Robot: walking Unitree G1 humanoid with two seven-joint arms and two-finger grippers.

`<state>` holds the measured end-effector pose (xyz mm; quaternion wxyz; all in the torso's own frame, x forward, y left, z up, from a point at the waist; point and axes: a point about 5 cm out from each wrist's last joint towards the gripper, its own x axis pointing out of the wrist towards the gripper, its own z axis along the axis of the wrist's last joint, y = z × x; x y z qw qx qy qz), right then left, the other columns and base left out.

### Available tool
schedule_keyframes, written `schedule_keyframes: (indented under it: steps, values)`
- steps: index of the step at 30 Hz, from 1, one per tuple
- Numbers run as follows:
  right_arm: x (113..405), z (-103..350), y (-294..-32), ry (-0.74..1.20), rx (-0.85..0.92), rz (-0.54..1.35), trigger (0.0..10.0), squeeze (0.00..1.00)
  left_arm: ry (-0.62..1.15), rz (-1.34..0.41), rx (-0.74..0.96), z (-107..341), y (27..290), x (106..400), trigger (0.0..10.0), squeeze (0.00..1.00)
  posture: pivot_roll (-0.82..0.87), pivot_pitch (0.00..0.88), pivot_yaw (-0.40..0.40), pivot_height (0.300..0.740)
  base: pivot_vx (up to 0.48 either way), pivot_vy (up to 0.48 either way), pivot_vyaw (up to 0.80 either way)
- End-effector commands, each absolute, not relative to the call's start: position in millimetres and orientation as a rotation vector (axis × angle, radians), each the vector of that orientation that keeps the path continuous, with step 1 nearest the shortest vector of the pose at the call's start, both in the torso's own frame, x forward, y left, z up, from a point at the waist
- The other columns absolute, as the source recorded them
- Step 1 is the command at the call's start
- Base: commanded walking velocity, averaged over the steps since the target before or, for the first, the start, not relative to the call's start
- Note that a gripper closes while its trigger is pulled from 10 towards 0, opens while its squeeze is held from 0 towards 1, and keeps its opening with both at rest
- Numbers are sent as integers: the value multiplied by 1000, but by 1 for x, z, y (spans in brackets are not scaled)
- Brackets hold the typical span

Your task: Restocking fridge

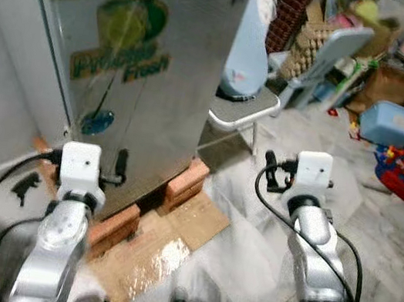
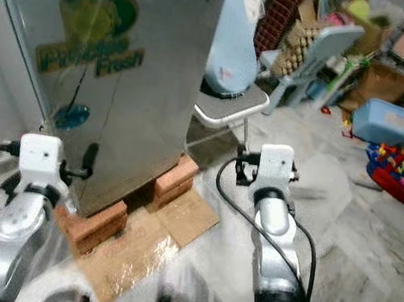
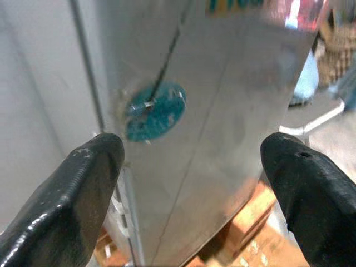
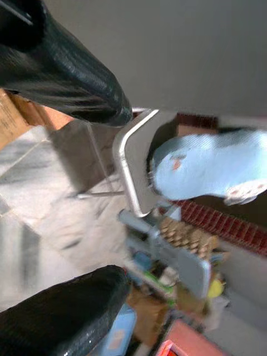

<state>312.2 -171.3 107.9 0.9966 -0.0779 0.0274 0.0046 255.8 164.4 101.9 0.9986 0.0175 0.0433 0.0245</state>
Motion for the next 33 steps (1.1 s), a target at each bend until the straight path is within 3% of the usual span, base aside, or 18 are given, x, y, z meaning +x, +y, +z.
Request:
schedule_keyframes:
  steps: [1,15,23,29,33]
  values:
    - [315,110,-176,54,-158,-11,10000,0,65,15,17,107,160,256,10000,0,99,66,-78,740,0,0,-781]
    - [311,114,-179,18,-127,-34,10000,0,101,-65,-30,98,151,253,10000,0,65,46,-31,740,0,-134,-780]
    - [298,109,-181,9,-106,-103,10000,0,109,-163,61,98,138,265,10000,0,22,27,62,740,0,0,0]
    - [287,117,-206,-20,-137,-217,10000,0,104,-284,91,105,124,278,10000,0,-58,75,155,740,0,0,0]
    - [282,128,-219,-51,-158,-277,10000,0,93,-377,102,109,111,285,10000,0,-104,94,176,740,0,0,0]
